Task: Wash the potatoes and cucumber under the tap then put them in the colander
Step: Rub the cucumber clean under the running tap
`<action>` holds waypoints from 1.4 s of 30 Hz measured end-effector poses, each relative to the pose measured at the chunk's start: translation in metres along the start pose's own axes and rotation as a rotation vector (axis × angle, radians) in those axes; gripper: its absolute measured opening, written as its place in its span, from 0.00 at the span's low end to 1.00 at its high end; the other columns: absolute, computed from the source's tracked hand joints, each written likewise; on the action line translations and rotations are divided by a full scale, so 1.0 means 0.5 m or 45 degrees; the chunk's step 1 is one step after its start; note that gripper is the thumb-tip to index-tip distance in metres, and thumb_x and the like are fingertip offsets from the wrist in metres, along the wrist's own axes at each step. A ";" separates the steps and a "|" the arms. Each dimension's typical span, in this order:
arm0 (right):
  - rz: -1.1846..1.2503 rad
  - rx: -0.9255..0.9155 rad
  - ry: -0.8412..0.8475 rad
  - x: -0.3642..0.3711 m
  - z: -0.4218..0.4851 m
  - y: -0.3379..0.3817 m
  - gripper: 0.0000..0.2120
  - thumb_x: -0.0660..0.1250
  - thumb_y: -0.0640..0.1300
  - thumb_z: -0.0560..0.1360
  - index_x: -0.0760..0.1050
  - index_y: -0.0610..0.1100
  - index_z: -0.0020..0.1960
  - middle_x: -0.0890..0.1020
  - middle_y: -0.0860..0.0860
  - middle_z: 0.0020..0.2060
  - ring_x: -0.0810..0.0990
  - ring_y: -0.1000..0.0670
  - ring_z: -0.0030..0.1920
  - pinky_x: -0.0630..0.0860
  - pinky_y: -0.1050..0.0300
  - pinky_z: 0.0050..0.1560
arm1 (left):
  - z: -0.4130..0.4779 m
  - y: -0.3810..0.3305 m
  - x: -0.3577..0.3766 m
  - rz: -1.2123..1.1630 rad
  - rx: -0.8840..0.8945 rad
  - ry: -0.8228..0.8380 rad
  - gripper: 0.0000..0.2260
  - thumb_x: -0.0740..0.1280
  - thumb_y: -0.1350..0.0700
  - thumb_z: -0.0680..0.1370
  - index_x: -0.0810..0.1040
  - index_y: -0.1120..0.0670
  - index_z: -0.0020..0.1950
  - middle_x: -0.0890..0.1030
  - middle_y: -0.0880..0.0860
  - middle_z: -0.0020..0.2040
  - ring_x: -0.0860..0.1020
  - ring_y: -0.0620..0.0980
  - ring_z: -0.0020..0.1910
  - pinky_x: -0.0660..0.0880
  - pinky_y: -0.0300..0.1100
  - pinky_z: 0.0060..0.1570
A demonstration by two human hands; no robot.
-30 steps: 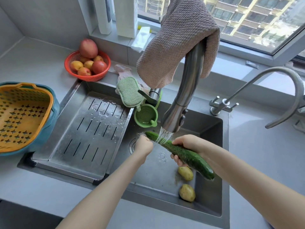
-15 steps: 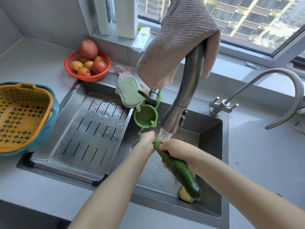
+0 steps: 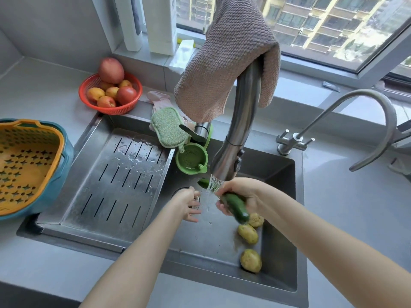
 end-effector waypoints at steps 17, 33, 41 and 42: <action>0.536 0.080 0.020 0.023 0.063 0.043 0.22 0.59 0.39 0.75 0.68 0.36 0.22 0.70 0.45 0.19 0.69 0.51 0.17 0.69 0.68 0.19 | -0.088 -0.120 -0.065 0.003 0.659 -0.136 0.14 0.58 0.55 0.82 0.77 0.57 0.41 0.77 0.52 0.35 0.73 0.46 0.32 0.67 0.34 0.30; -0.387 -0.115 -0.156 -0.020 0.001 0.026 0.05 0.57 0.38 0.79 0.63 0.42 0.45 0.71 0.46 0.36 0.74 0.53 0.24 0.67 0.67 0.19 | -0.079 -0.271 -0.068 0.324 1.335 -0.592 0.15 0.60 0.55 0.82 0.76 0.58 0.38 0.74 0.49 0.29 0.72 0.42 0.27 0.70 0.34 0.31; -0.678 -0.225 -0.275 -0.013 -0.033 0.012 0.14 0.61 0.38 0.78 0.66 0.40 0.62 0.74 0.43 0.39 0.75 0.52 0.23 0.66 0.66 0.20 | -0.072 -0.307 -0.076 0.286 1.294 -0.574 0.12 0.60 0.59 0.81 0.77 0.60 0.39 0.74 0.50 0.30 0.71 0.45 0.30 0.71 0.42 0.42; -0.747 -0.241 -0.298 -0.011 -0.038 0.010 0.15 0.61 0.38 0.77 0.67 0.39 0.63 0.75 0.43 0.39 0.76 0.52 0.25 0.67 0.65 0.21 | -0.079 -0.300 -0.073 0.305 1.277 -0.545 0.12 0.60 0.59 0.80 0.77 0.59 0.38 0.74 0.51 0.31 0.71 0.46 0.30 0.71 0.42 0.40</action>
Point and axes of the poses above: each hand's wrist, its own z-axis towards the middle knuckle, its own x-axis out of the palm, y = z × x, the point moved 3 cm from there along z, towards the middle knuckle
